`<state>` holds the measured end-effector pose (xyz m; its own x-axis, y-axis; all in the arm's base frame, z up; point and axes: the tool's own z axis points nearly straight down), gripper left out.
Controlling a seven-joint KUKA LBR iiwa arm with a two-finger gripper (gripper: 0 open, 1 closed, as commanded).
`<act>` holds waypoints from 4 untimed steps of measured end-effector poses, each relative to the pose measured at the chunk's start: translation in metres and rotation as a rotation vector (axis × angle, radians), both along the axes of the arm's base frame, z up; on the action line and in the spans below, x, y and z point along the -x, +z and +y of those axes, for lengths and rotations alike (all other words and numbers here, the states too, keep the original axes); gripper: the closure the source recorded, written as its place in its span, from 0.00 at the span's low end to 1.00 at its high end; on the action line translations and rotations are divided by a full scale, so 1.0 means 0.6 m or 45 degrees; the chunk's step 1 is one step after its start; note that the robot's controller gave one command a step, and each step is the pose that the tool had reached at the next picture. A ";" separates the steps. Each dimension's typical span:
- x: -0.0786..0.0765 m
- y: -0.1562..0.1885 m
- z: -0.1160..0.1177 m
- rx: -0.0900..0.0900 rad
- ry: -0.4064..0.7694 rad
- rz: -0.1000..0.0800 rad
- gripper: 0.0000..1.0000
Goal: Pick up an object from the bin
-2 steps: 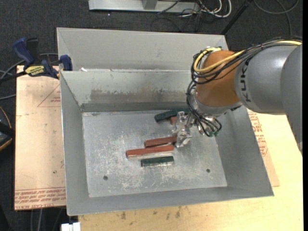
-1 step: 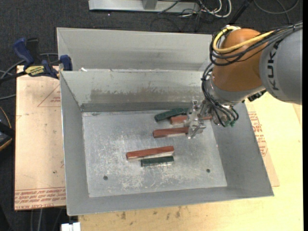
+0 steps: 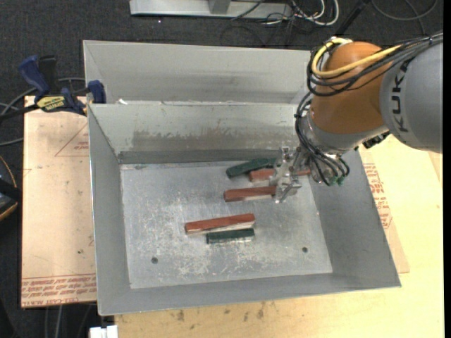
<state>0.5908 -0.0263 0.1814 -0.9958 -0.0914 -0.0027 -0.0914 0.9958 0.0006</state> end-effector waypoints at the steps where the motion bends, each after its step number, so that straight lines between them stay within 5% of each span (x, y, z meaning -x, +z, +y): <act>1: -0.079 0.279 -0.055 0.001 0.347 -0.002 1.00; 2: -0.082 0.291 -0.057 0.001 0.360 -0.003 0.00; 3: -0.082 0.291 -0.057 0.001 0.360 -0.003 0.00; 4: -0.081 0.214 -0.050 0.003 0.331 -0.009 0.00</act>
Offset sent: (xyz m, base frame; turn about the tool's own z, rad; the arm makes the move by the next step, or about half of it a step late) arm 0.0000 0.0000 0.0000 0.0000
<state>0.6394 -0.0564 0.3100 -0.9387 -0.3446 -0.0091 -0.3446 0.9388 -0.0029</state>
